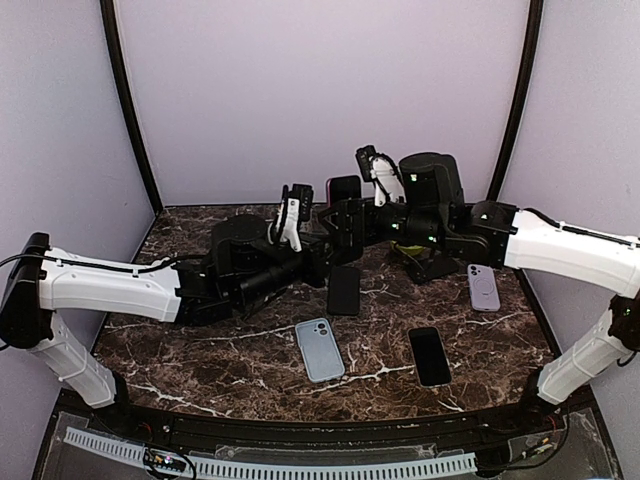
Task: Put the phone into the phone case
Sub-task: Pass from the left arm to the right, then adjust the phone case at the center of the board.
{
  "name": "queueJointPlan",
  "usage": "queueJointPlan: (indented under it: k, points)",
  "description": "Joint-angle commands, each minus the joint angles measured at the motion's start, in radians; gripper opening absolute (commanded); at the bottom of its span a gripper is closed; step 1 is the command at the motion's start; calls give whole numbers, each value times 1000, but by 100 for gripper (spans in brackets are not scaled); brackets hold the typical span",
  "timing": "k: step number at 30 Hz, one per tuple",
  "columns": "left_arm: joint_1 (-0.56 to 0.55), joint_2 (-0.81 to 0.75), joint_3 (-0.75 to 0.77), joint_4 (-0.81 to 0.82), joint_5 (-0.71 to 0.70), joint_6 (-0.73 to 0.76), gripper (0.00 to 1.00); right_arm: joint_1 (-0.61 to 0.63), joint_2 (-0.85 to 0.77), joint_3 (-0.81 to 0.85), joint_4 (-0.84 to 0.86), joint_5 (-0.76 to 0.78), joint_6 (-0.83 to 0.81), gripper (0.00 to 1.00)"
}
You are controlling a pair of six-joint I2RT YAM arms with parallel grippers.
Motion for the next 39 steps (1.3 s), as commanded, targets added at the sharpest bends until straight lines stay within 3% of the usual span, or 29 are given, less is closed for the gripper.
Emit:
queueJointPlan:
  k: [1, 9, 12, 17, 20, 22, 25, 30, 34, 39]
  points:
    - [2, -78, 15, 66, -23, -45, 0, 0, -31, -5, 61, 39, -16, 86]
    - [2, -82, 17, 45, -5, -51, 0, 0, -24, 2, 57, 37, -13, 59]
    - [3, -94, 6, 30, 4, -39, 1, -1, -23, 7, 44, 54, -6, 42]
    - [4, -124, -20, -67, 41, 25, 55, -3, -18, 5, 2, 82, 1, 25]
    - [5, -152, -21, -229, 52, 91, 70, -5, -11, -1, -52, 116, 15, 18]
    - [9, -169, -35, -348, 52, 121, 73, -7, -12, -15, -77, 123, 22, 15]
    - [15, -156, -40, -547, 44, 160, 70, -12, -19, -49, -99, 128, 37, 13]
    - [18, -74, -54, -865, -12, 175, 49, -17, -14, -86, -116, 130, 48, 12]
    - [18, -13, -88, -893, 80, 197, 39, -19, -2, -95, -124, 132, 48, 12]
    - [15, 89, -116, -808, 195, 242, 36, -19, 11, -93, -149, 142, 59, 12]
